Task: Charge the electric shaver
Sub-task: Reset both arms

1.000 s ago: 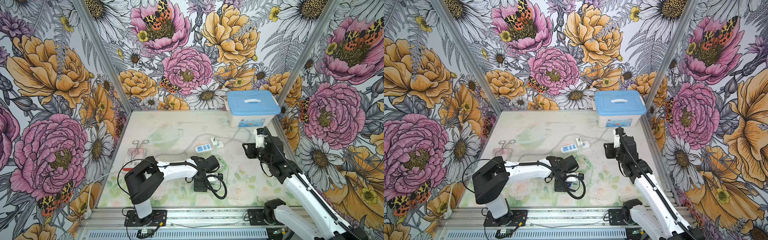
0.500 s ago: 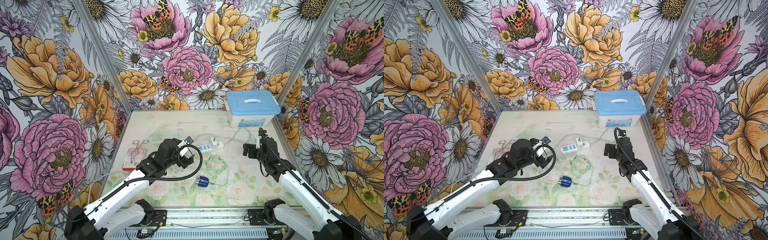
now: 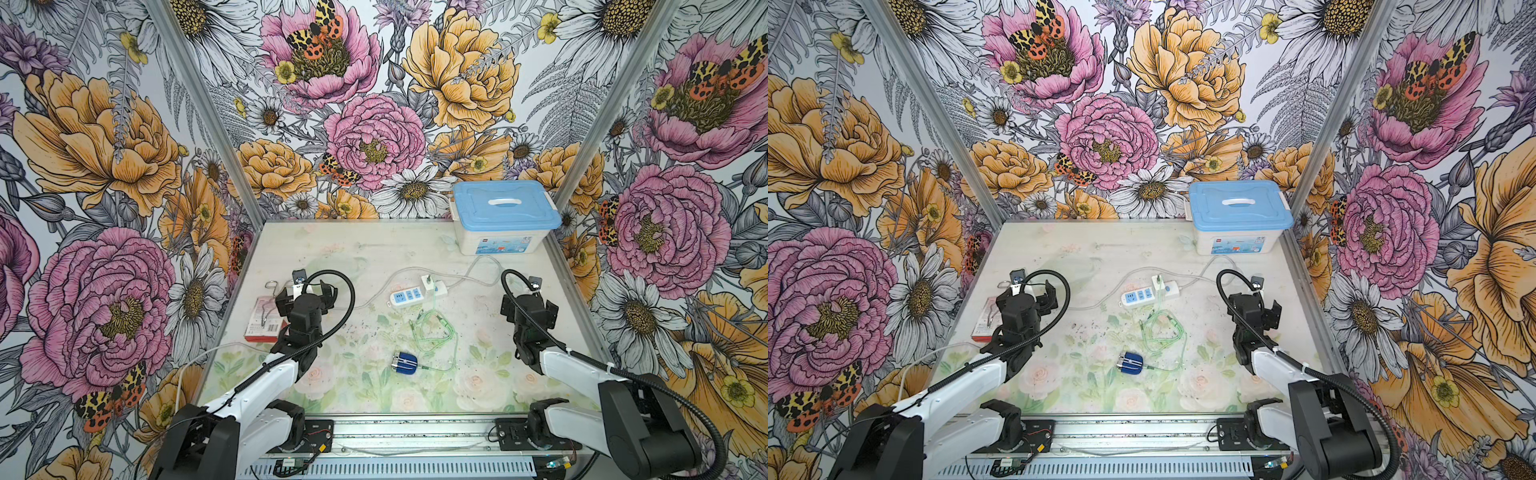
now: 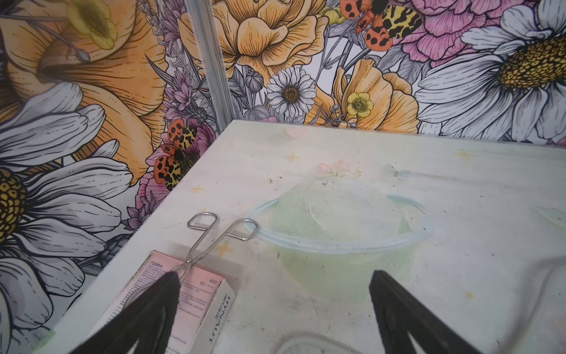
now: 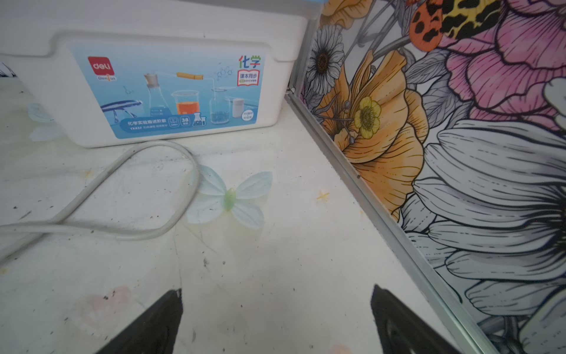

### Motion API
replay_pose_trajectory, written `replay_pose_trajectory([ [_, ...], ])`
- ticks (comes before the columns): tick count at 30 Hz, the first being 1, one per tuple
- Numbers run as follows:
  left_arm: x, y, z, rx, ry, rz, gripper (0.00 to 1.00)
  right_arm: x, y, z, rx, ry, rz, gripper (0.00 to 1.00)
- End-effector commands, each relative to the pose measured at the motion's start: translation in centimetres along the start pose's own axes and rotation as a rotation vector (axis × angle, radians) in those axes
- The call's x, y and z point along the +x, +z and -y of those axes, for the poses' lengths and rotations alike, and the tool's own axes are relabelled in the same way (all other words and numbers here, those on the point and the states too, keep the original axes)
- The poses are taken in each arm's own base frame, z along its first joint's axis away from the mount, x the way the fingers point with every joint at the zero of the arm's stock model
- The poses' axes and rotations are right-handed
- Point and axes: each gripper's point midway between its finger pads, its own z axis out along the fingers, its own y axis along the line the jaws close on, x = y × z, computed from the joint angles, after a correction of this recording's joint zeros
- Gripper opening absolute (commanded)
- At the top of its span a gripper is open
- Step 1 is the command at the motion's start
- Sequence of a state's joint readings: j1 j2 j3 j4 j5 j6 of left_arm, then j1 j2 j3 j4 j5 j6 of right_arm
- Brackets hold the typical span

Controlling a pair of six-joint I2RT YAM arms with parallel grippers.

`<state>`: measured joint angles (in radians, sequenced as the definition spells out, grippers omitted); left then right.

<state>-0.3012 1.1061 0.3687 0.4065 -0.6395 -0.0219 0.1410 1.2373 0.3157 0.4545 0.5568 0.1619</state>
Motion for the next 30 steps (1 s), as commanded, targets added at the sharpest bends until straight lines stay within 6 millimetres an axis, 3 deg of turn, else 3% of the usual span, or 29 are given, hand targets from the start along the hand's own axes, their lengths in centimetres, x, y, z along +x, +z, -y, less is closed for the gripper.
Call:
replay_pose_trajectory([
  [1,-1.6,1.8,-1.5,-0.089,-0.011,0.079,0.99,-4.7,0.4,-0.2,-0.018,0.1,0.186,1.0],
  [3,-0.3,3.0,-1.4,-0.069,-0.008,0.103,0.99,-4.9,1.0,-0.5,-0.027,0.089,0.187,1.0],
  [6,-0.7,3.8,-0.1,-0.005,0.005,0.168,0.99,-5.4,1.6,-0.7,-0.036,0.065,0.195,1.0],
  [8,0.5,5.2,0.6,0.059,0.01,0.124,0.99,-5.2,2.0,-0.6,-0.043,0.068,0.2,1.0],
  [10,1.0,5.9,-0.1,0.074,-0.029,0.078,0.99,-4.6,2.7,0.2,-0.028,0.109,0.203,1.0],
  [13,1.8,6.5,-0.2,0.134,-0.08,0.108,0.99,-4.4,3.4,-0.3,-0.059,0.116,0.179,0.99],
  [20,2.3,7.5,-0.4,0.143,-0.093,0.045,0.99,-4.3,4.6,-2.6,-0.15,0.045,0.133,1.0],
  [24,2.2,7.5,-0.4,0.143,-0.092,0.048,0.99,-3.3,4.3,-2.7,-0.177,0.056,0.152,1.0],
  [30,2.3,7.4,-0.2,0.148,-0.09,0.045,0.99,-3.4,4.2,-2.0,-0.153,0.081,0.182,1.0],
])
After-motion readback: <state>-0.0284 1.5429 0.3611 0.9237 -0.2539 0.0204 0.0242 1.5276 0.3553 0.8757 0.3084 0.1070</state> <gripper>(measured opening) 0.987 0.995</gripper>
